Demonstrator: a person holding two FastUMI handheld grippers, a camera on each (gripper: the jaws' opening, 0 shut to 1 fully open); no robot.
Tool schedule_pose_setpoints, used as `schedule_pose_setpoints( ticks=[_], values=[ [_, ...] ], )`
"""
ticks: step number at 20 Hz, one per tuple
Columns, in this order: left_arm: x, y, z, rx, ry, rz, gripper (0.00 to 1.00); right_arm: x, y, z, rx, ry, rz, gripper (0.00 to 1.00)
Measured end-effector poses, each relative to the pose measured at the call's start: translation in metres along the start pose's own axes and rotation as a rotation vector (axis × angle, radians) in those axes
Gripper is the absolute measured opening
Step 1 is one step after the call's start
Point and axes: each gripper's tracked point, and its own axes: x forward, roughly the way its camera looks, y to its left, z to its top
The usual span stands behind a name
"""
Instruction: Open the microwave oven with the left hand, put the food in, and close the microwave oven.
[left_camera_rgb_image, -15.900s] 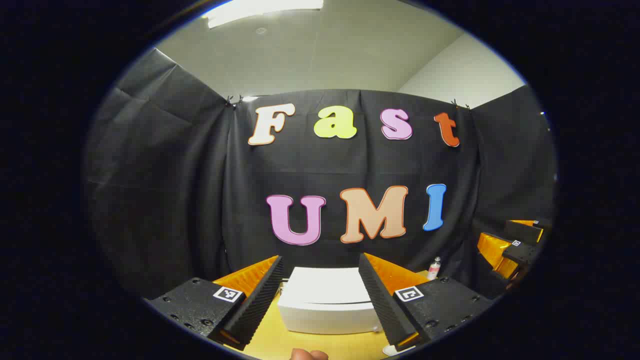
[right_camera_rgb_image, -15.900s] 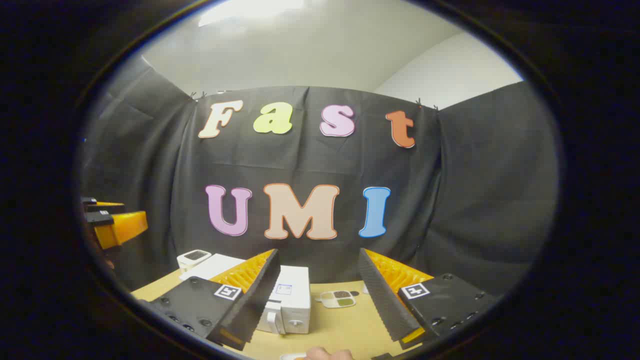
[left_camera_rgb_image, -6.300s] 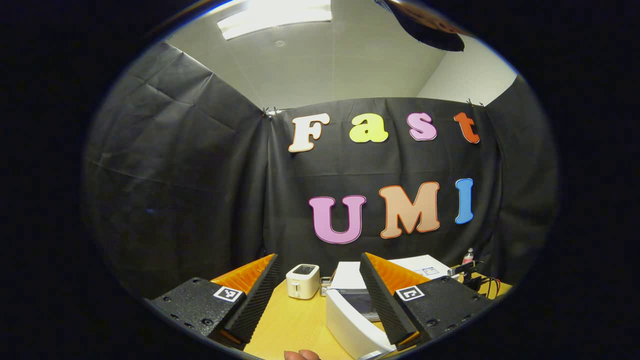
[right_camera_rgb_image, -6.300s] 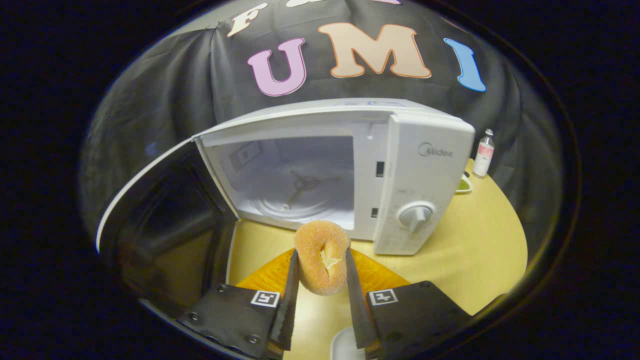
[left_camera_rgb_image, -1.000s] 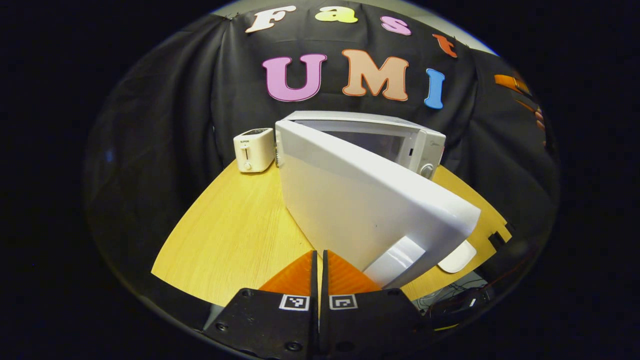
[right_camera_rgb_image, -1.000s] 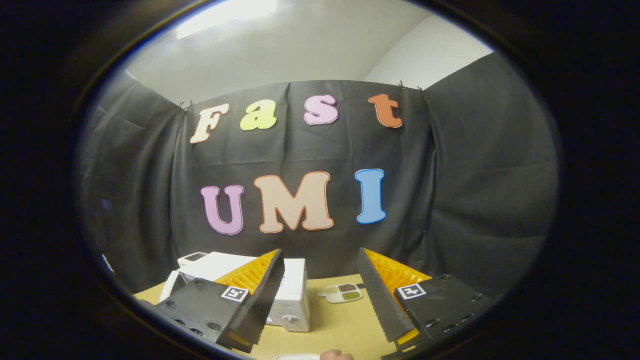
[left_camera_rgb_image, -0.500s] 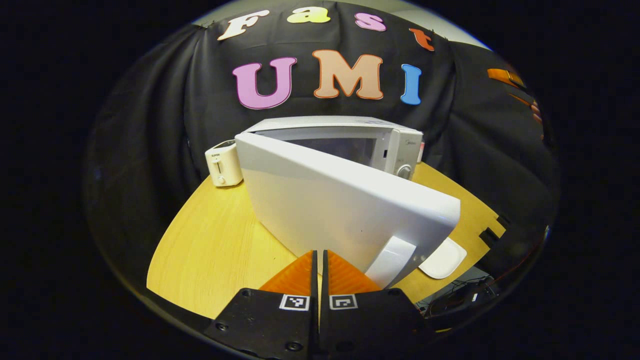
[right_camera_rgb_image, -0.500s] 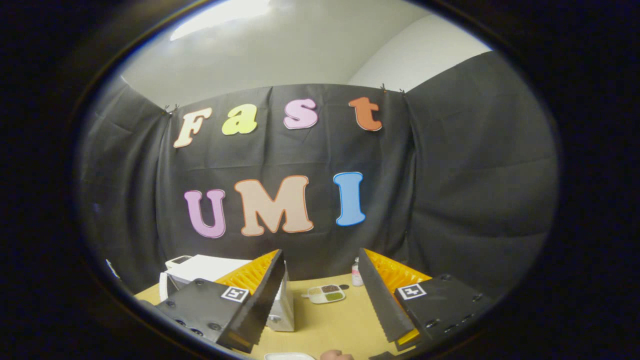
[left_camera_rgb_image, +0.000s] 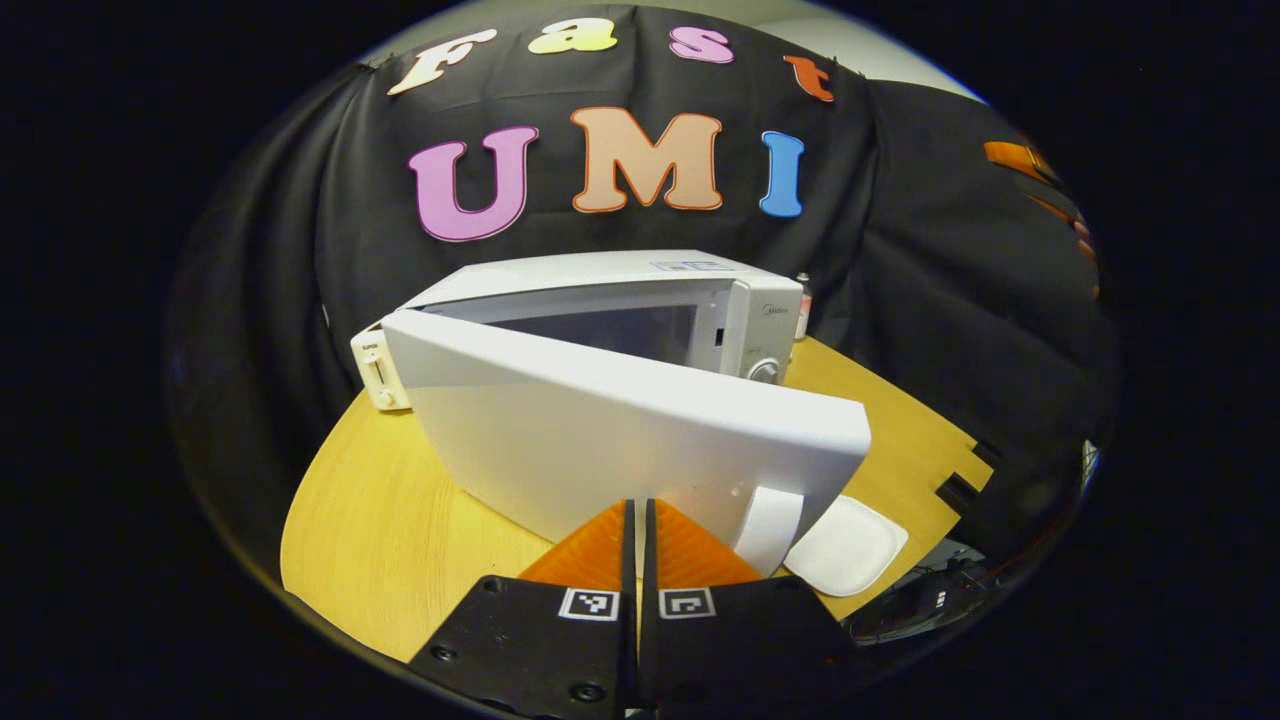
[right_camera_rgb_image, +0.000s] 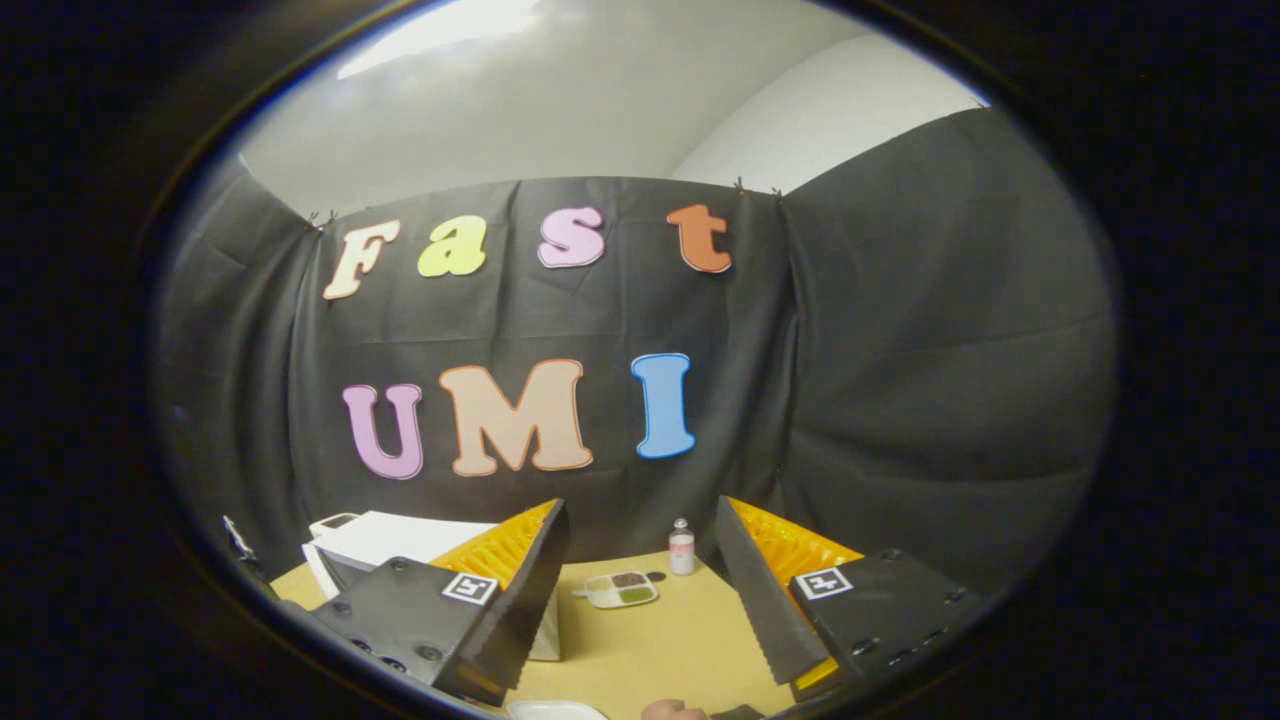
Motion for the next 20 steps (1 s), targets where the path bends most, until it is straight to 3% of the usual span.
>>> schedule_pose_setpoints(
  ticks=[5, 7, 8, 10, 12, 13, 14, 20],
  values=[
    [0.019, -0.012, 0.013, 0.035, -0.007, -0.038, 0.00, -0.015, -0.023, 0.004, -0.003, -0.007, -0.049, 0.92],
    [0.027, -0.016, 0.016, 0.056, -0.008, -0.050, 0.00, -0.020, -0.031, 0.006, -0.004, -0.008, -0.069, 0.87],
    [0.031, -0.018, 0.020, 0.066, -0.012, -0.056, 0.00, -0.023, -0.036, 0.007, -0.005, -0.008, -0.078, 0.92],
    [0.040, -0.022, 0.025, 0.079, -0.016, -0.071, 0.00, -0.029, -0.043, 0.011, -0.008, -0.016, -0.096, 0.92],
    [0.049, -0.024, 0.027, 0.089, -0.015, -0.084, 0.00, -0.035, -0.047, 0.016, -0.016, -0.024, -0.107, 0.87],
    [0.053, -0.025, 0.028, 0.094, -0.016, -0.087, 0.01, -0.037, -0.049, 0.017, -0.022, -0.028, -0.111, 0.92],
    [0.059, -0.024, 0.029, 0.097, -0.014, -0.086, 0.01, -0.040, -0.051, 0.020, -0.028, -0.033, -0.115, 0.87],
    [0.086, -0.017, 0.039, 0.065, -0.016, -0.066, 0.01, -0.048, -0.055, 0.035, -0.030, -0.053, -0.114, 0.87]
  ],
)
